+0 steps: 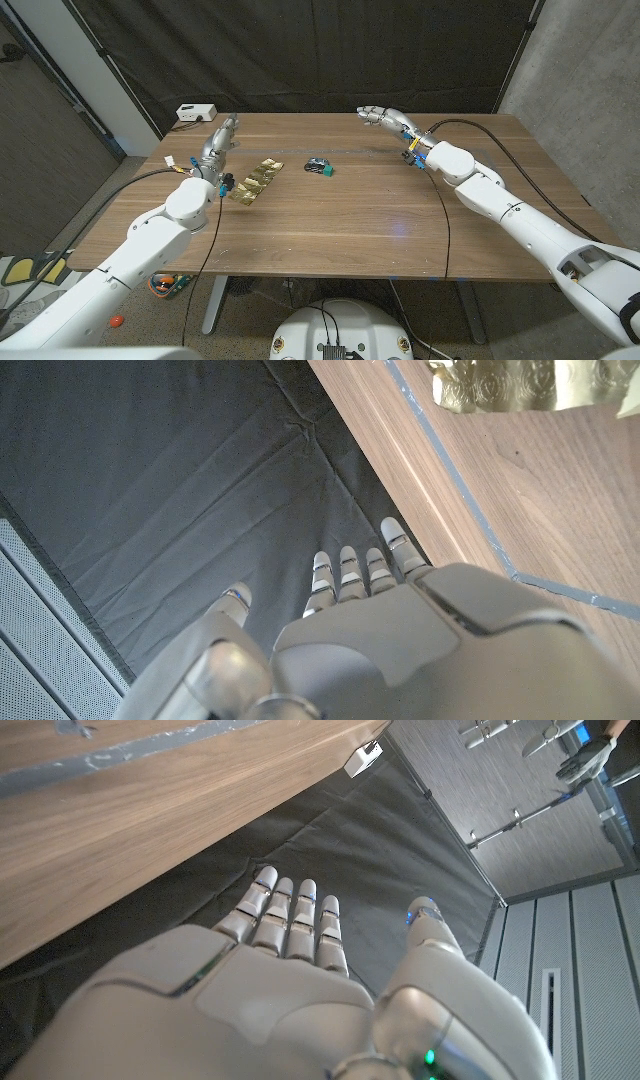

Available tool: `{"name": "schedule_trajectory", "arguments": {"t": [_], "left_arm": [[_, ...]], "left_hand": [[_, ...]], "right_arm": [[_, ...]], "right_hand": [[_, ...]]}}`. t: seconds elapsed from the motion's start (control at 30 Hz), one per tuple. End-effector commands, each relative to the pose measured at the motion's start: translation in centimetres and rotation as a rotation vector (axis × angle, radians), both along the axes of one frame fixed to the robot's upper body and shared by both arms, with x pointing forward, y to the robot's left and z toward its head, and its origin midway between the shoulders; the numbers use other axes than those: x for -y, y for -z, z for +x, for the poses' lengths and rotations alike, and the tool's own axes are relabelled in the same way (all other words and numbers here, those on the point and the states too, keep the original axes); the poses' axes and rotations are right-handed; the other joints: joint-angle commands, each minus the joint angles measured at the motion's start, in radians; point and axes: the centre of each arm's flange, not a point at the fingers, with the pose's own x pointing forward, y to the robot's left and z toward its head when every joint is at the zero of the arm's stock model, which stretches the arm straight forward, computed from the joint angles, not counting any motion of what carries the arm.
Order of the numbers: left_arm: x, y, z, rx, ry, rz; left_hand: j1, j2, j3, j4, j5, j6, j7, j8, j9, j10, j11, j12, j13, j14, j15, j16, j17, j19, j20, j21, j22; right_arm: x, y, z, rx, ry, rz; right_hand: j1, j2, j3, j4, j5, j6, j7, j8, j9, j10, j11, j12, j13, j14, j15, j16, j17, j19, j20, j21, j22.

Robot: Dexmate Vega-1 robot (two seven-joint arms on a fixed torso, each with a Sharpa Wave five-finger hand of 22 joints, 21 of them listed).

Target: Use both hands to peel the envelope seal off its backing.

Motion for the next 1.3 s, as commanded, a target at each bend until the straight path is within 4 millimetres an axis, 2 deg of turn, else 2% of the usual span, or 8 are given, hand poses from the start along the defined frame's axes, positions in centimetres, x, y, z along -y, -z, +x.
{"name": "schedule_trajectory", "arguments": {"t": [0.03, 1.3], "left_arm": [[-0.3, 0.1, -1.0, -0.025, -0.04, 0.009], [-0.8, 0.7, -1.5, -0.06, 0.002, 0.004]], "left_hand": [[0.013, 0.006, 0.009, 0.002, -0.002, 0.011, 0.001, 0.005, 0.003, 0.015, 0.002, 0.009, 0.005, 0.012, 0.004, 0.007, 0.004, -0.199, 0.008, 0.002, 0.003], [0.006, 0.004, 0.003, 0.013, -0.006, 0.014, 0.01, -0.007, 0.005, 0.023, 0.016, 0.006, 0.009, 0.026, 0.016, 0.009, 0.01, -0.18, 0.003, 0.001, 0.003]], "right_arm": [[-3.1, -0.7, -0.4, 0.091, 0.027, -0.117], [-12.3, -1.8, -0.6, 0.28, -0.015, -0.401]], "right_hand": [[0.013, 0.0, 0.001, 0.007, 0.0, 0.013, -0.001, 0.006, 0.004, 0.008, -0.001, 0.004, 0.003, 0.01, 0.001, 0.005, 0.003, 0.007, -0.001, 0.01, 0.005], [0.018, 0.006, -0.011, 0.02, 0.0, 0.022, -0.012, -0.003, 0.005, 0.016, -0.011, -0.001, 0.003, 0.006, -0.012, -0.004, 0.006, 0.003, 0.001, 0.005, 0.007]]}}
